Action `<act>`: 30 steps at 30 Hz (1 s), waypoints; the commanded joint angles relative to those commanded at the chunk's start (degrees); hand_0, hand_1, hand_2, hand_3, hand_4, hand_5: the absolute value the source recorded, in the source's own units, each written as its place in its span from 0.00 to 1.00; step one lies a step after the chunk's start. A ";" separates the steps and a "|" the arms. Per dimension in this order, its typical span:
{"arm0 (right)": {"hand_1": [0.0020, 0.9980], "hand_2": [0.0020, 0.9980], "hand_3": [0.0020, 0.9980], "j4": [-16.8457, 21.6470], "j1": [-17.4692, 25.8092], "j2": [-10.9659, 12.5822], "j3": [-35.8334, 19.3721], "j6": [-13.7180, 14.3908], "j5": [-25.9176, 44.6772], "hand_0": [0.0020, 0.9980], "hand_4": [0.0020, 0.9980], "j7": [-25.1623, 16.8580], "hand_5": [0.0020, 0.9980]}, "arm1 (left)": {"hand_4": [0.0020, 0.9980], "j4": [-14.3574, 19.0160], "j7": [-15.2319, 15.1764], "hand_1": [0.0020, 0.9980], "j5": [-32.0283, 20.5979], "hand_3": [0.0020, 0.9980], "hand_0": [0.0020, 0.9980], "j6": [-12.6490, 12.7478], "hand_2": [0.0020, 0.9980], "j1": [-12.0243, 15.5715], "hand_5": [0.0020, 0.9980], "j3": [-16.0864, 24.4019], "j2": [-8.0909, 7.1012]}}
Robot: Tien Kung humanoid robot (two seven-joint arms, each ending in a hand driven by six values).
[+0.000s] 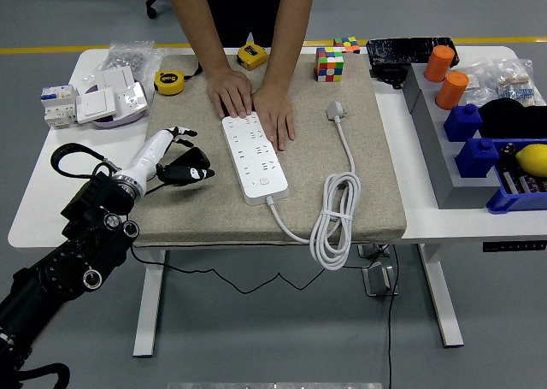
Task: Pick up the plug,place it near the board,insert it into the board,press the button
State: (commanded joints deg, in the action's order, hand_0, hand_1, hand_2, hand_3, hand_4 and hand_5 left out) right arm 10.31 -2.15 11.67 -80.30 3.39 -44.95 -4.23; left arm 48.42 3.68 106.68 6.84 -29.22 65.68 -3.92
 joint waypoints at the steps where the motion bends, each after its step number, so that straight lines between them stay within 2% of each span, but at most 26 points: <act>1: 0.92 0.87 0.87 0.00 -0.01 -0.01 -0.01 0.00 0.00 0.98 1.00 -0.01 0.97 | 1.00 -0.14 0.00 0.87 0.13 0.79 0.90 0.05 0.73 -0.05 0.23 -0.04 0.01; 12: 0.92 0.87 0.87 0.00 -0.01 -0.05 -0.21 0.04 -0.07 0.98 1.00 -0.05 0.97 | 1.00 -2.76 0.29 0.87 3.77 0.80 0.89 1.38 0.75 -0.39 0.24 -0.57 0.39; 13: 0.92 0.87 0.87 0.00 0.00 -0.05 -0.19 0.05 -0.06 0.98 1.00 -0.05 0.97 | 1.00 -2.85 0.25 0.82 4.11 0.76 0.83 1.61 0.70 -0.37 0.24 -0.57 0.43; 18: 0.92 0.87 0.87 0.00 0.00 -0.08 -0.26 0.03 -0.15 0.98 1.00 -0.05 0.97 | 1.00 -3.37 0.21 0.82 5.70 0.76 0.83 2.59 0.70 -0.53 0.24 -0.82 0.51; 19: 0.92 0.87 0.87 0.00 -0.03 -0.08 -0.31 0.01 -0.21 0.98 1.00 -0.05 0.96 | 1.00 -3.57 0.18 0.69 6.20 0.66 0.69 2.77 0.56 -0.64 0.23 -0.95 0.52; 24: 0.92 0.87 0.87 0.00 -0.18 -0.07 -0.28 0.04 -0.11 0.98 1.00 -0.10 0.96 | 1.00 -4.68 -0.26 0.69 7.81 0.66 0.69 3.81 0.56 -1.26 0.23 -1.42 0.80; 25: 0.92 0.87 0.87 0.00 -0.19 -0.05 -0.27 0.07 -0.03 0.98 1.00 -0.15 0.96 | 1.00 -4.93 -0.47 0.66 8.08 0.57 0.65 4.15 0.51 -1.39 0.24 -1.53 0.92; 30: 0.92 0.87 0.87 0.00 -0.23 0.01 -0.27 0.12 0.02 0.98 1.00 -0.16 0.96 | 1.00 -5.85 -0.77 0.66 9.70 0.57 0.65 5.09 0.51 -1.92 0.24 -2.00 1.24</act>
State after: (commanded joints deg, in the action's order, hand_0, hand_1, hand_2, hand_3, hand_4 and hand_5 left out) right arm 10.31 -2.38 11.68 -80.57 3.50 -44.93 -4.39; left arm 42.57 2.91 116.37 11.92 -31.14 63.68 -2.67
